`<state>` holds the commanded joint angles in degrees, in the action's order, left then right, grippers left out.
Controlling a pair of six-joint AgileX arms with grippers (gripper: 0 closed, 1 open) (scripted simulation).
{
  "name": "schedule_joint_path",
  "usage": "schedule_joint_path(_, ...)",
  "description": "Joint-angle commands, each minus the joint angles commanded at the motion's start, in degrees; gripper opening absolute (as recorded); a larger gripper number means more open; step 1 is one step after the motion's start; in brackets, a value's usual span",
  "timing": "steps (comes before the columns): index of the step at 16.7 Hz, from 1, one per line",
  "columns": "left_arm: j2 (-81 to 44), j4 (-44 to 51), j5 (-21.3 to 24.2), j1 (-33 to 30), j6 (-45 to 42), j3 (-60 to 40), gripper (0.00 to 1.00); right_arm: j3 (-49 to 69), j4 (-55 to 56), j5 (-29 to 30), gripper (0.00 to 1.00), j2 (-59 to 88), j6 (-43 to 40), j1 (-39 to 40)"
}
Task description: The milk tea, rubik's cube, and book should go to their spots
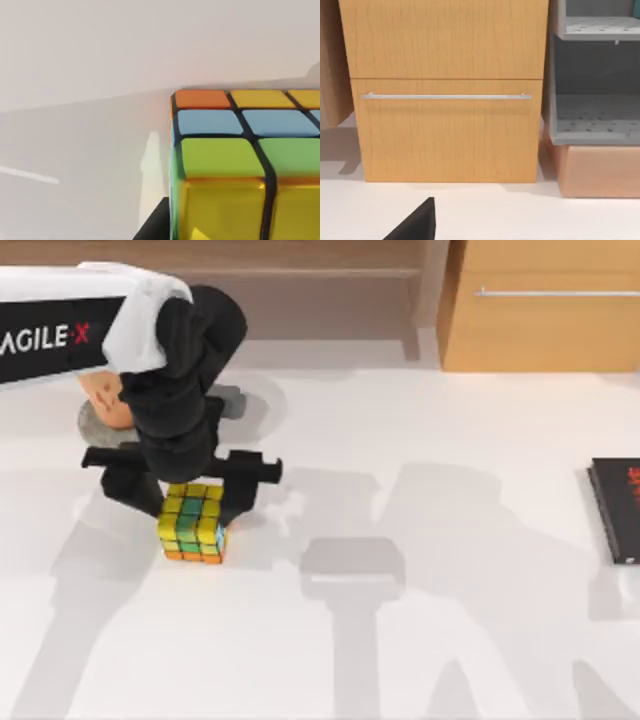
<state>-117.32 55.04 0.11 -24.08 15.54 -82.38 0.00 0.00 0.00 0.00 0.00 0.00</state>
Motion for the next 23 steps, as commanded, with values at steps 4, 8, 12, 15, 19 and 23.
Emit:
schedule_joint_path(4, 0.00, 0.00, 0.00, 0.00, 0.00, 0.00, 0.00, 0.00, 0.00, 0.00, 1.00, 0.00, 0.00, 0.00)
schedule_joint_path(8, 0.39, 0.87, 0.02, 0.05, -0.04, -0.63, 0.00, 0.00, 0.00, 0.00, 1.00, 0.00, 0.00, 0.00)
schedule_joint_path(12, 1.86, 5.34, 0.01, 0.02, 0.00, -3.60, 0.00, 0.00, 0.00, 0.00, 1.00, 0.00, 0.00, 0.00)
schedule_joint_path(15, 2.14, 6.18, 0.01, 0.01, 0.01, -4.18, 0.00, 0.00, 0.00, 0.00, 1.00, 0.00, 0.00, 0.00)
schedule_joint_path(19, 2.63, 5.27, 0.22, -0.02, -0.62, -3.92, 0.00, 0.00, 0.00, 0.00, 1.00, 0.00, 0.00, 0.00)
schedule_joint_path(23, 10.59, -3.43, 1.95, 0.41, -5.28, -2.84, 0.00, 0.00, 0.00, 0.00, 1.00, 0.00, 0.00, 0.00)
